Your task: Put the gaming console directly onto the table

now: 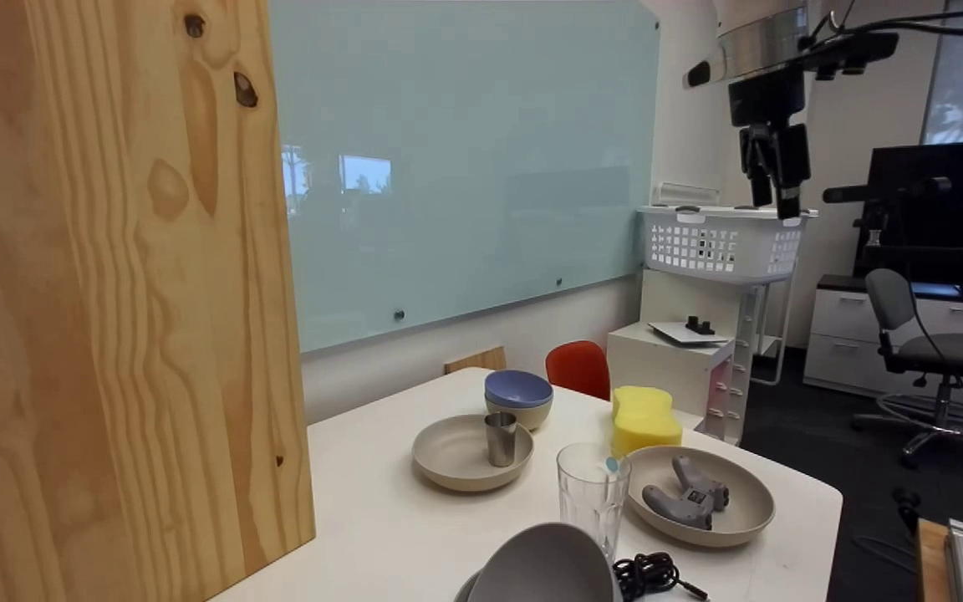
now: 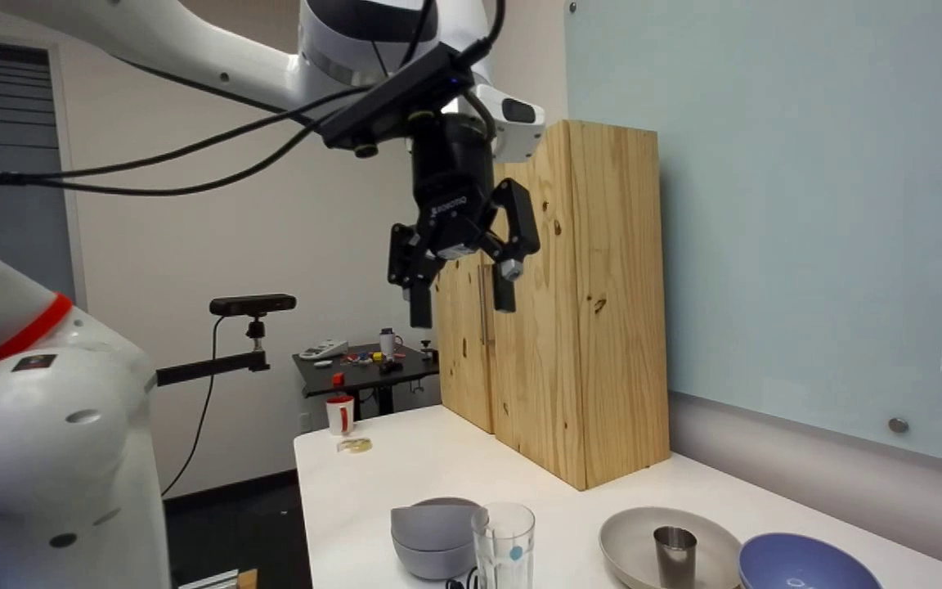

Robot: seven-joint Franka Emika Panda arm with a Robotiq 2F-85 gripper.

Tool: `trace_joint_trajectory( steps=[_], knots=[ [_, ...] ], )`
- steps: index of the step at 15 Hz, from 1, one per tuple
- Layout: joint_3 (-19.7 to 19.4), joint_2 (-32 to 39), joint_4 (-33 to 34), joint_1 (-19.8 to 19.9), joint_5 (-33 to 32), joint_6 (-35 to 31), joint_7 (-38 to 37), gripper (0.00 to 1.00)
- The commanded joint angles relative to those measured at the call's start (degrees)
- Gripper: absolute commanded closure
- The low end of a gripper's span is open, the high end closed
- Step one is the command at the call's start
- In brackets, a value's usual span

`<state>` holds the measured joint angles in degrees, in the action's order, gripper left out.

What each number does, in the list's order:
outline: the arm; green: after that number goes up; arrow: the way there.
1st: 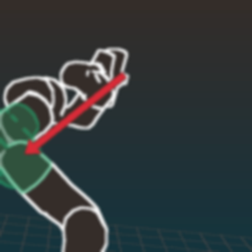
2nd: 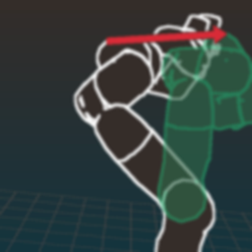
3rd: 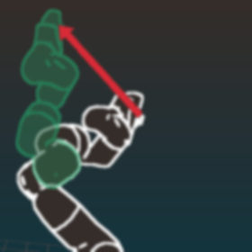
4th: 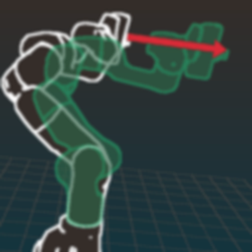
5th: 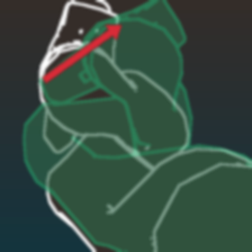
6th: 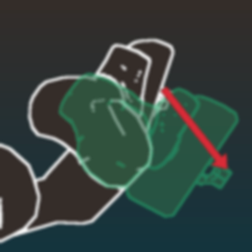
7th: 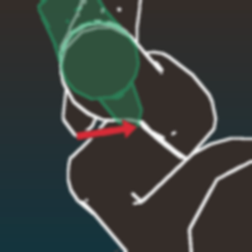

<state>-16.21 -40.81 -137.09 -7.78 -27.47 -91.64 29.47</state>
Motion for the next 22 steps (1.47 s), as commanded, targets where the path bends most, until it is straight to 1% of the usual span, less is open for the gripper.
trace_joint_trajectory(
  steps=[1,3,6,11,12,14,18,22],
  knots=[
    [-1.74,12.37,3.45,3.24,2.07,-6.85,-1.49,0.00],
    [-2.10,17.24,3.55,4.82,4.51,-11.66,-2.59,0.00],
    [-1.38,23.89,3.48,6.82,9.59,-17.42,-2.40,0.00],
    [0.97,29.36,1.40,9.47,14.37,-22.99,-2.93,0.00],
    [1.35,29.89,0.92,9.86,15.26,-23.55,-3.07,0.00],
    [2.50,30.06,-0.79,10.82,15.95,-24.79,-5.77,0.00],
    [5.32,27.56,-6.97,12.15,17.05,-26.61,-17.94,0.00],
    [7.47,25.01,-13.76,12.46,17.81,-29.98,-25.03,0.00]
  ],
)
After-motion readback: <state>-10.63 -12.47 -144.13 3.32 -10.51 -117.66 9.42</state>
